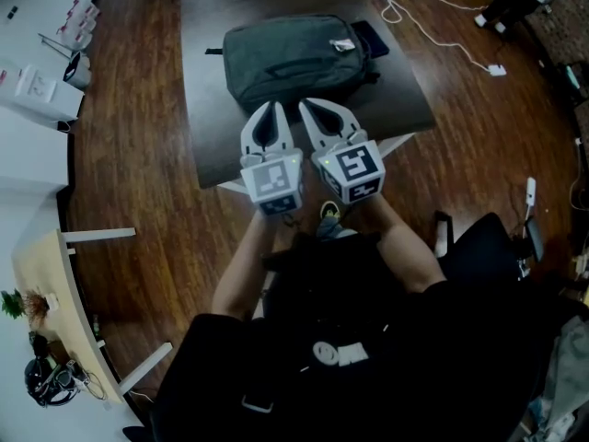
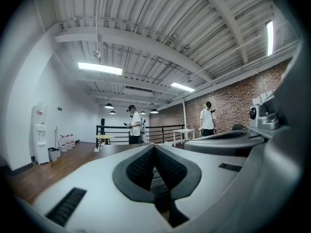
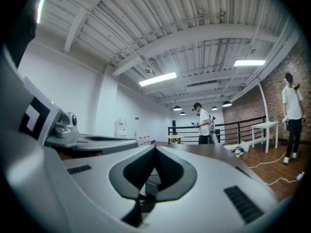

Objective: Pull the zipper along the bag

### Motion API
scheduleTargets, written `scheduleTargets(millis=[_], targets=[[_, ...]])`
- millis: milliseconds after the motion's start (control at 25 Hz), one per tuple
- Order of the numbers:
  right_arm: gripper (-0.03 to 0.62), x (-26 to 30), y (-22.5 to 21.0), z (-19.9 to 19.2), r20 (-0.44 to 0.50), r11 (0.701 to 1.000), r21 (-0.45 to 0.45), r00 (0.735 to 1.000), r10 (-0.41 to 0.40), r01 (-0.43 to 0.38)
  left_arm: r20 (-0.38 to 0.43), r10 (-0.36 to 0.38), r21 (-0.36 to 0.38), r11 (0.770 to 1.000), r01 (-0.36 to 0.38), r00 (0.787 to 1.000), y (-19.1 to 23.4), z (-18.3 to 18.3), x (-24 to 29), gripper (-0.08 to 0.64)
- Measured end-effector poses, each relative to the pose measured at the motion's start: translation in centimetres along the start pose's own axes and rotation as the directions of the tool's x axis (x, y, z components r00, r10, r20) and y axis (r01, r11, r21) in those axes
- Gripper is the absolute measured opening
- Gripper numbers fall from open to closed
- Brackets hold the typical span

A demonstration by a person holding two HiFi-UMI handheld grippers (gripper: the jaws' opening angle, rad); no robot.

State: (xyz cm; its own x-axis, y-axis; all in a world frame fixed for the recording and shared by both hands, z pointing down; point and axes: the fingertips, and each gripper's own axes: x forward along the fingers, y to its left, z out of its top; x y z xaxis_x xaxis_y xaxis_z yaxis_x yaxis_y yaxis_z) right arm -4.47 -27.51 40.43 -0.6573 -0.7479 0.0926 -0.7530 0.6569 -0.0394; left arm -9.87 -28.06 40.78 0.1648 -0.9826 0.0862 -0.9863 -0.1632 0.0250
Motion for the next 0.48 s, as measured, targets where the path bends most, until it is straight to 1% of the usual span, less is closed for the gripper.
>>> scheduleTargets(millis=[240,480], targets=[[0.006,2.4,-3.1,0.2,0.008,0.999,0.013,0.999,0.031,-0.031,0.008,0.017,0.006,1.000,-0.017,1.000,-0.5,0.4,4.0,0.006],[0.006,4.5,-5.5,-0.2,0.007,0.998,0.024,0.998,0.064,-0.064,0.002,0.064,0.025,0.998,-0.064,0.998,0.1,0.4,6.7,0.006]])
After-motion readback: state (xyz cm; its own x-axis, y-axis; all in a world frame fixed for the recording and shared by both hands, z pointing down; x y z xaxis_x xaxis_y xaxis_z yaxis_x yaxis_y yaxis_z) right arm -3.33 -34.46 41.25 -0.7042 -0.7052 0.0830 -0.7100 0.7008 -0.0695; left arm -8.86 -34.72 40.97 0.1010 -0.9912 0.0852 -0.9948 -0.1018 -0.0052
